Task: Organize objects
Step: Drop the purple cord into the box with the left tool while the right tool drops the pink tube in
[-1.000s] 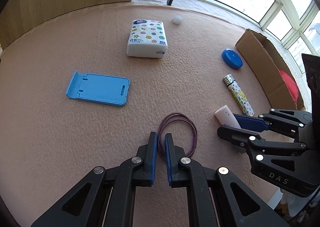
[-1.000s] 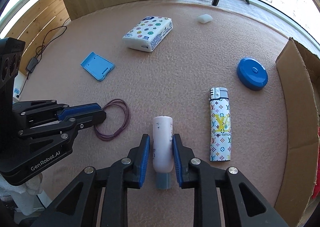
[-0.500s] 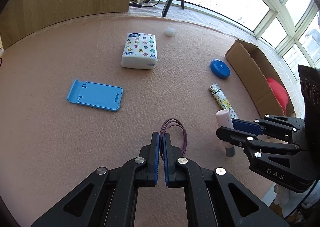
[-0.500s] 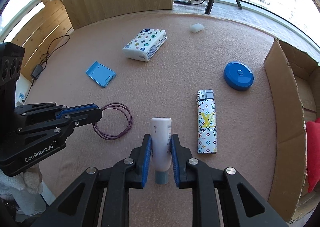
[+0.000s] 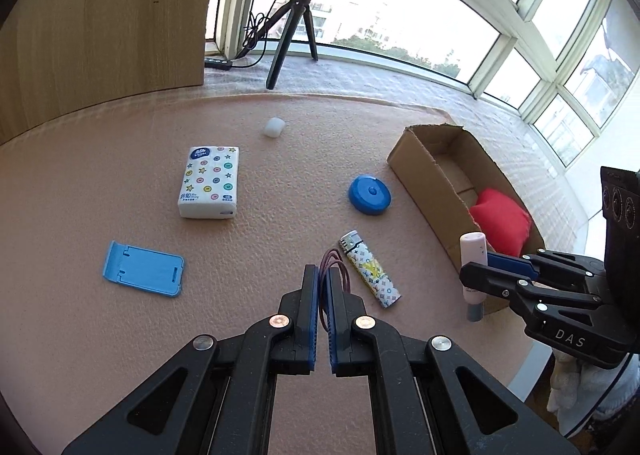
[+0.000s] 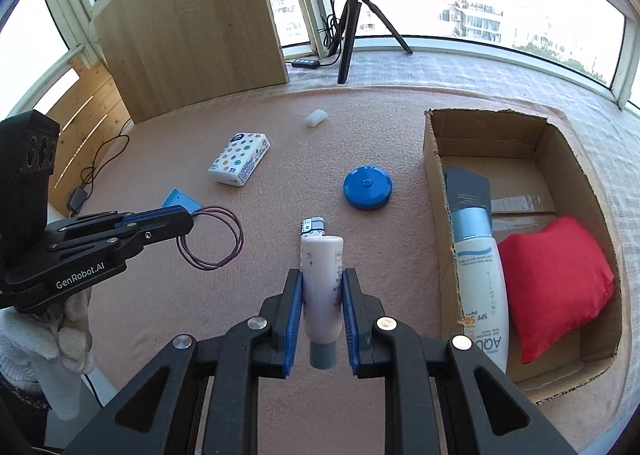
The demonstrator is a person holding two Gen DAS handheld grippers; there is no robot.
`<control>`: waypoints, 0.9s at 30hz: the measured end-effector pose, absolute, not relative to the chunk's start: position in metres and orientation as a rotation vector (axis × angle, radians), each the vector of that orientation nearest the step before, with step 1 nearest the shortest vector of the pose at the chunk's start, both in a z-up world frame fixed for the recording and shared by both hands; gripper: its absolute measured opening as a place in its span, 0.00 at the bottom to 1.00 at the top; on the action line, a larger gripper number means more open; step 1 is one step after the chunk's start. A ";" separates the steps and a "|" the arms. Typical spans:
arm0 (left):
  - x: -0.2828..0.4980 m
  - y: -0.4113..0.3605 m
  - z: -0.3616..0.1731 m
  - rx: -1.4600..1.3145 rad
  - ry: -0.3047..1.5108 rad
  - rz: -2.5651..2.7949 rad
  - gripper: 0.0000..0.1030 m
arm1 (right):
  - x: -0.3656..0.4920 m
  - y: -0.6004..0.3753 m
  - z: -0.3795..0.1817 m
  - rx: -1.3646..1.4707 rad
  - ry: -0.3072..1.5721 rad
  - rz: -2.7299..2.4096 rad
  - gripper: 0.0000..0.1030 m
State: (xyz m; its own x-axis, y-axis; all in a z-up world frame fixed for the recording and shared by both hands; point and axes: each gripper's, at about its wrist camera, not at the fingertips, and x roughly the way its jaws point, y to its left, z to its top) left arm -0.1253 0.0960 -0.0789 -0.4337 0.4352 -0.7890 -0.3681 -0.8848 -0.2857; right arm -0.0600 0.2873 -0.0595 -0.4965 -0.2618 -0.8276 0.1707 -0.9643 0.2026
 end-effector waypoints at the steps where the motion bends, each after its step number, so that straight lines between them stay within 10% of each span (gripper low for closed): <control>1: -0.127 0.104 -0.075 -1.292 -0.095 2.309 0.03 | -0.058 0.295 -0.056 1.410 -0.146 -2.534 0.17; 27: -0.158 0.313 -0.055 -1.157 0.007 2.161 0.03 | -0.042 0.415 -0.073 1.498 -0.261 -2.689 0.17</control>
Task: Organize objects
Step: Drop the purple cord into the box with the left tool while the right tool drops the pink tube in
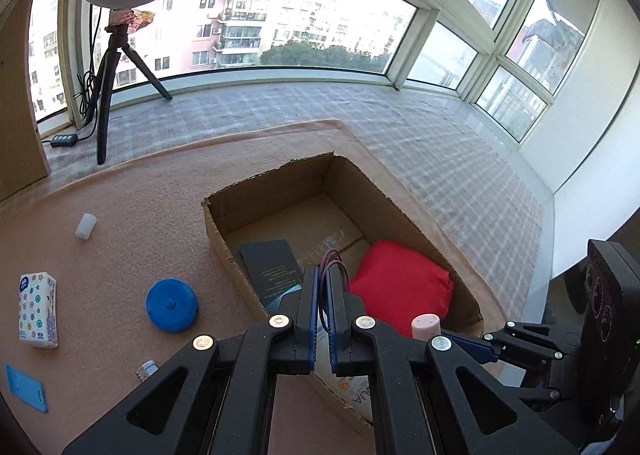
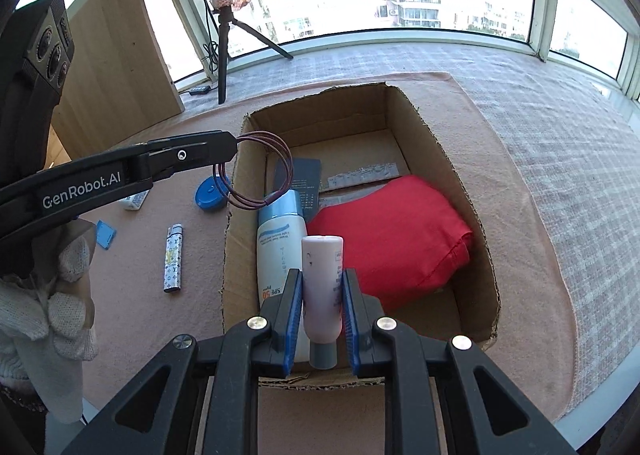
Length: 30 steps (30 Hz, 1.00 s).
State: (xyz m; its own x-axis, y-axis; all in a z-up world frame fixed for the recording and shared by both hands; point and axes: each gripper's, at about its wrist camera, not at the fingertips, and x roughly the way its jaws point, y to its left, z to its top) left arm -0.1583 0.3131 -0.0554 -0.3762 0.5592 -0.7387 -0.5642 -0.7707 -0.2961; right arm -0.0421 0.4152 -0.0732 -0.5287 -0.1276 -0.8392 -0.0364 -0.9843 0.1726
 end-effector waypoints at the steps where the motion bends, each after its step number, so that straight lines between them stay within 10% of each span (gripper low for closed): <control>1: -0.159 0.315 -0.056 -1.157 0.010 2.161 0.04 | -0.043 0.415 -0.074 1.500 -0.260 -2.687 0.17; 7: -0.162 0.308 -0.057 -1.177 -0.004 2.162 0.04 | -0.048 0.417 -0.075 1.484 -0.313 -2.672 0.34; 30: -0.139 0.115 -0.044 -1.230 -0.183 2.355 0.04 | -0.036 0.357 -0.055 1.391 -0.398 -2.636 0.34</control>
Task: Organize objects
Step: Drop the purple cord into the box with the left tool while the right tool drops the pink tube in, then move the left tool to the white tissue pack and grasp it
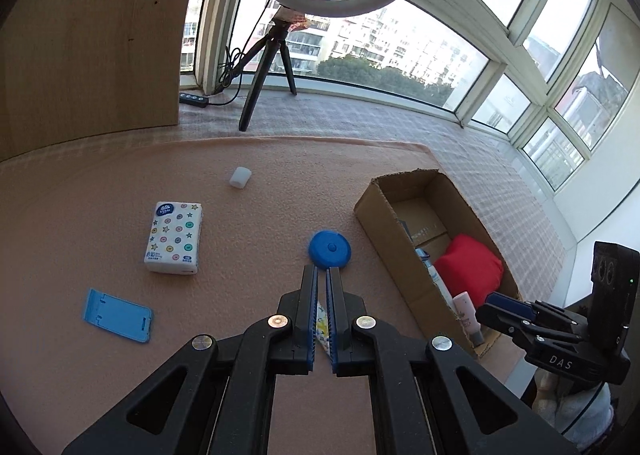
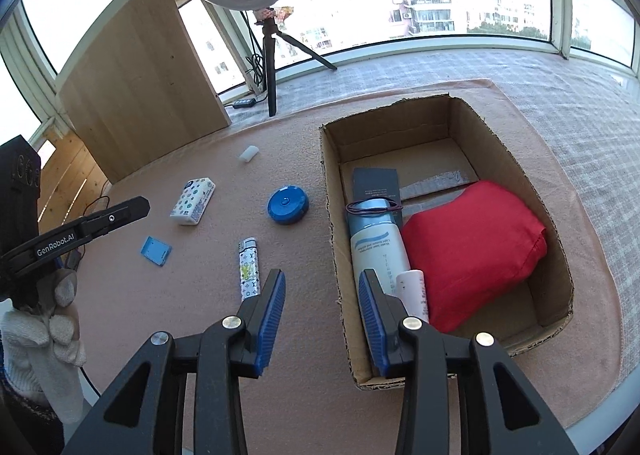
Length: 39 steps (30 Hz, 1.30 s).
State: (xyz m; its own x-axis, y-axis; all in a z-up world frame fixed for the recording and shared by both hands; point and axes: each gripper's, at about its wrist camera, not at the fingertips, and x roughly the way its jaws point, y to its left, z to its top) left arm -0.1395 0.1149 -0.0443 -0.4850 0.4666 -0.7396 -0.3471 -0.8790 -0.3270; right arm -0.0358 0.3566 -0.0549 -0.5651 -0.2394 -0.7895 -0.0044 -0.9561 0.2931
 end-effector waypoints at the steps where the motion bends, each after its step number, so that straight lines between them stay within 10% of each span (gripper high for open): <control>1: -0.136 0.104 -0.045 -1.237 -0.185 2.363 0.04 | -0.035 0.350 -0.054 1.391 -0.394 -2.631 0.34; 23: -0.174 -0.001 -0.072 -1.335 -0.163 2.359 0.06 | -0.035 0.222 -0.046 1.441 -0.227 -2.676 0.41; 29: -0.212 0.031 -0.073 -1.353 -0.132 2.409 0.56 | -0.049 0.222 -0.043 1.432 -0.153 -2.649 0.51; 39: -0.274 0.067 -0.109 -1.474 -0.088 2.440 0.65 | -0.064 0.244 -0.050 1.430 -0.184 -2.642 0.63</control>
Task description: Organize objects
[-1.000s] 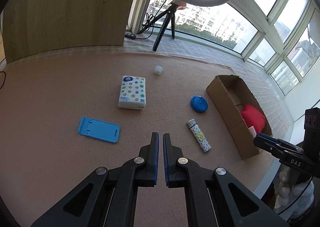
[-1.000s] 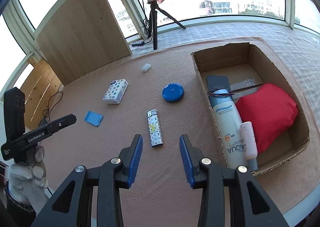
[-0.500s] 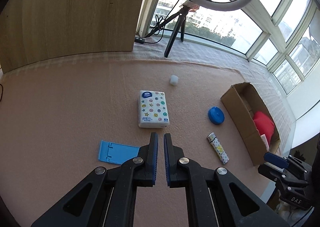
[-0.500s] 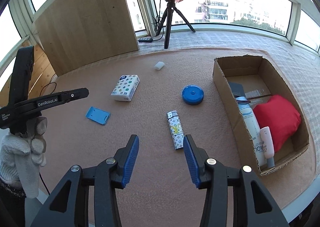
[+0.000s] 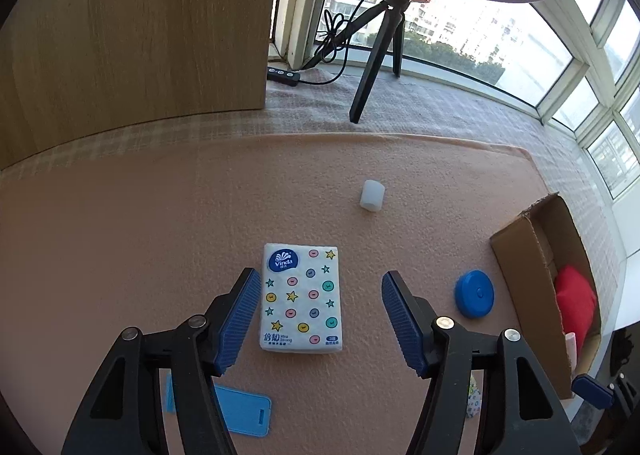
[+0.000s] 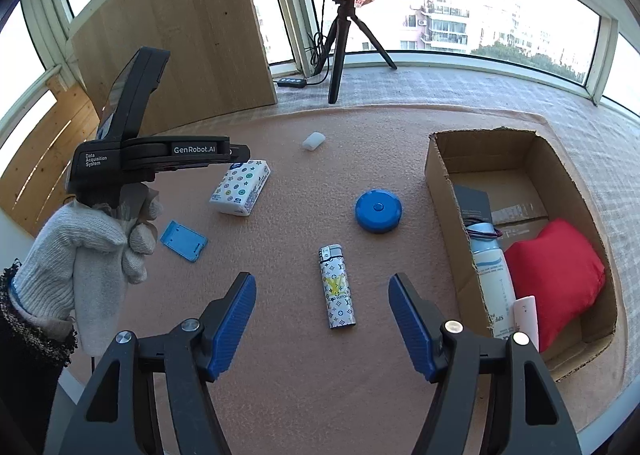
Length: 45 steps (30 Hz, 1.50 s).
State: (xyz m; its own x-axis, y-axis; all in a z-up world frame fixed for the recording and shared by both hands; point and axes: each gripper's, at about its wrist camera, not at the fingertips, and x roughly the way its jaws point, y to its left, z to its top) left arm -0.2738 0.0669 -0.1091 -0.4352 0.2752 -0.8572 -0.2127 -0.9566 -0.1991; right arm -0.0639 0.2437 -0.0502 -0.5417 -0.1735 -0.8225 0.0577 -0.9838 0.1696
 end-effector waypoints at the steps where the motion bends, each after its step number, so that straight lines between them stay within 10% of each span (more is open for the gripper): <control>1: -0.280 0.069 -0.114 -1.489 -0.086 2.440 0.65 | -0.064 0.246 -0.051 1.430 -0.202 -2.640 0.63; 24: -0.319 0.071 -0.167 -1.614 -0.175 2.396 0.55 | -0.065 0.260 -0.062 1.484 -0.252 -2.616 0.63; 45: -0.202 0.073 -0.170 -1.555 -0.298 2.313 0.55 | -0.067 0.261 -0.070 1.470 -0.309 -2.552 0.63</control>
State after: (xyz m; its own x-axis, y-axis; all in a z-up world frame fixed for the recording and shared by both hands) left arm -0.2022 0.0730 -0.1704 -0.3448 0.3889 -0.8543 -0.1595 -0.9212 -0.3549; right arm -0.0672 0.2614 -0.0700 -0.4950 -0.2572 -0.8299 0.0516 -0.9622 0.2675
